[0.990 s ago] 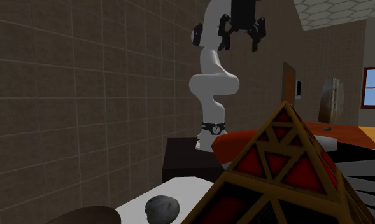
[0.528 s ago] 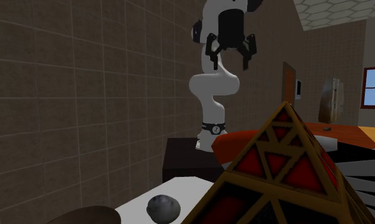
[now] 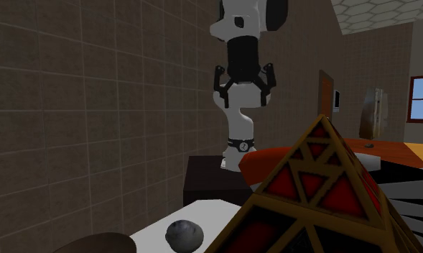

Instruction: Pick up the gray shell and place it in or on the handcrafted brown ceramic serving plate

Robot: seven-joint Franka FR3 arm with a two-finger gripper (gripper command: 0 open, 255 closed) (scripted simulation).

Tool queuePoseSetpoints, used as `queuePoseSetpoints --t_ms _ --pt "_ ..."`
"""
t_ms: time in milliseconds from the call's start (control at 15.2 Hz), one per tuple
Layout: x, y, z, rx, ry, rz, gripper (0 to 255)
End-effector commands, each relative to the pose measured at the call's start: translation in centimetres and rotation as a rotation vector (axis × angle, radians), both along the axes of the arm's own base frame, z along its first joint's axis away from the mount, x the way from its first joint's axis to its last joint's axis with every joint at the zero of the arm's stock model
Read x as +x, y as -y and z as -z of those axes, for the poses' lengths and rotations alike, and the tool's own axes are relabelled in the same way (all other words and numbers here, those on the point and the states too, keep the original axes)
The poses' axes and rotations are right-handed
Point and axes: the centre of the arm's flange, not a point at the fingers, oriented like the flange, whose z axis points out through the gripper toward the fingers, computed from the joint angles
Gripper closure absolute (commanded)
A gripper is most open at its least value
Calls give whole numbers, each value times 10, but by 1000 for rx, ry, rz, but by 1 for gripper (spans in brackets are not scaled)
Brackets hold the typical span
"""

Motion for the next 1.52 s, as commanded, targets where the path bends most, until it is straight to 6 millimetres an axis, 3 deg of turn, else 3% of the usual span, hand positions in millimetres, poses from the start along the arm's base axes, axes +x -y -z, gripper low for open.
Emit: queuePoseSetpoints --t_ms 0,1188,1452 --pt "6 16 24 9 4 15 0" --pt "83 143 217 101 31 144 0" --pt "87 145 239 104 31 148 0"
